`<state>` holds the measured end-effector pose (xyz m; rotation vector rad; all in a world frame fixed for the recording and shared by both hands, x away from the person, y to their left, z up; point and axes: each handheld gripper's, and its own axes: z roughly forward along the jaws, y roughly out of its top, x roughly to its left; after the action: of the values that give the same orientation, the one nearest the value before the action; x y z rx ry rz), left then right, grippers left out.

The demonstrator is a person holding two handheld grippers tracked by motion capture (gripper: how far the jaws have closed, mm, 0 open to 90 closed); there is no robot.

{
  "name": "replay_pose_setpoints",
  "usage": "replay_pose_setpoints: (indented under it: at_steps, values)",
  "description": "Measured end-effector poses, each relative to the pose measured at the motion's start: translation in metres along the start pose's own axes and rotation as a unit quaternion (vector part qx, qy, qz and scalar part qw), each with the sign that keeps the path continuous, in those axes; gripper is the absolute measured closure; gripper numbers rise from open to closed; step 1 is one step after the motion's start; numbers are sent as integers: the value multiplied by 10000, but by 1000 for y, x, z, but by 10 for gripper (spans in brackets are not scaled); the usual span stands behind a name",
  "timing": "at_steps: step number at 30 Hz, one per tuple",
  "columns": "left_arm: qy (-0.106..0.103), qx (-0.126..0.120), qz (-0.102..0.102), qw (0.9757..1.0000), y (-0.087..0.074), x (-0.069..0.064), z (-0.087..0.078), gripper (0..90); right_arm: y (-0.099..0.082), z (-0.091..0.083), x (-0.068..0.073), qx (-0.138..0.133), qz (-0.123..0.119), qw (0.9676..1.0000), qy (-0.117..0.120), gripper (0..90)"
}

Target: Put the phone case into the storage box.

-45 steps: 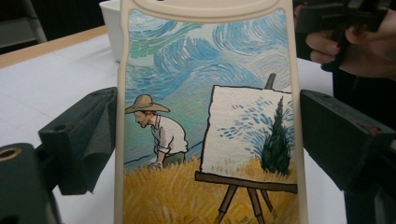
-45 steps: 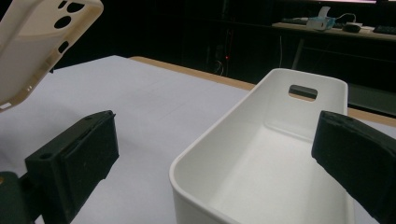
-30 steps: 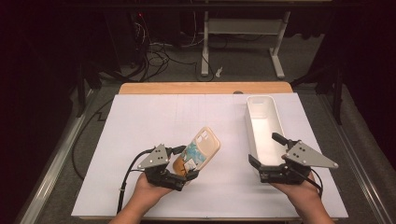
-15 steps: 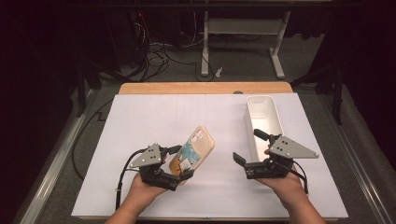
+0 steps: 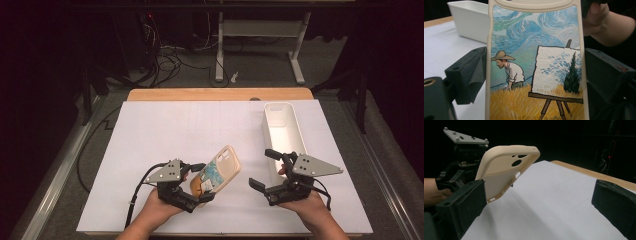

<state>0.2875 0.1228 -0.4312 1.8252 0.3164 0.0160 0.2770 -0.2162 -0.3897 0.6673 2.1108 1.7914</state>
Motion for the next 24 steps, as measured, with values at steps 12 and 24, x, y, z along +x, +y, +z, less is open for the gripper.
replay_pose_setpoints:
  at_steps: [12,24]
  values:
    - [-565,65,138,9983,0,-9,13,107,3,4,13,-220,177,9956,892,0]
    - [-1083,14,132,9940,0,-12,18,108,2,13,22,-202,126,9908,1331,0]
